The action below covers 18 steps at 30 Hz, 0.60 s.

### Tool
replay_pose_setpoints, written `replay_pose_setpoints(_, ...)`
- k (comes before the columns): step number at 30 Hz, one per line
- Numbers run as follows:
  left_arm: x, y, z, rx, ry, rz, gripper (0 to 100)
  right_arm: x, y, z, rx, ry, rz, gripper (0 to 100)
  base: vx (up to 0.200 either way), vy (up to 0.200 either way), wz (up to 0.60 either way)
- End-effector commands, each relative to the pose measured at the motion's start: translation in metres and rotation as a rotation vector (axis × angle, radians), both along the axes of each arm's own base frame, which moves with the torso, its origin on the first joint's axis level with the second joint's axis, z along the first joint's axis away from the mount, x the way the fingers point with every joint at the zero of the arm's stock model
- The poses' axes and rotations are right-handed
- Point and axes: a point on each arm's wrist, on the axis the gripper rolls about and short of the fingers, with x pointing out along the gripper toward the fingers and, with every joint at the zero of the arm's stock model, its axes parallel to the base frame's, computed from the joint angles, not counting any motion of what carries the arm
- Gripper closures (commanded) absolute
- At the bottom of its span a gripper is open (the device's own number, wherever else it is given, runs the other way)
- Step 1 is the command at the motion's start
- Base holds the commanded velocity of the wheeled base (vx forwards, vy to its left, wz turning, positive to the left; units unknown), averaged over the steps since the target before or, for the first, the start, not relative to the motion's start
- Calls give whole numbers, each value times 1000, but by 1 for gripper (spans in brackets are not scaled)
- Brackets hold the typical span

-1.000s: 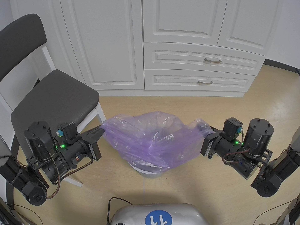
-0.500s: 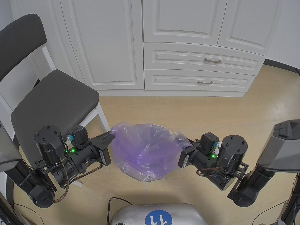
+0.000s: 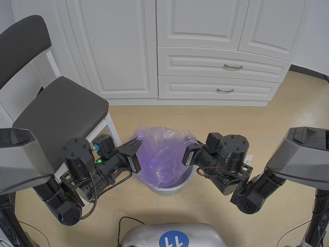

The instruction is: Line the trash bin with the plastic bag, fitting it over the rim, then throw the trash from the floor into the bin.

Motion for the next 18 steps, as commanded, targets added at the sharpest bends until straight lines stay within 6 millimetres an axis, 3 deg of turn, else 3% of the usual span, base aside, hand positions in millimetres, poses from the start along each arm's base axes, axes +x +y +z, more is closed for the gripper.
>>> replay_pose_setpoints(1,11,-14,-16,-34,54,5,100,19,9,18,60,132,-26,100,0,0,0)
replay_pose_setpoints(4,12,-16,-25,-22,79,3,100,24,6,26,108,260,-58,100,0,0,0)
replay_pose_setpoints(9,12,-16,-43,13,131,6,100,33,17,39,201,452,-98,100,0,0,0)
replay_pose_setpoints(16,3,-7,-55,57,189,5,100,42,26,39,287,508,-123,100,0,0,0)
replay_pose_setpoints(17,3,-7,-55,57,189,5,0,42,26,40,293,510,-122,100,0,0,0)
replay_pose_setpoints(18,2,-7,-58,64,198,0,0,41,27,43,312,510,-120,100,0,0,0)
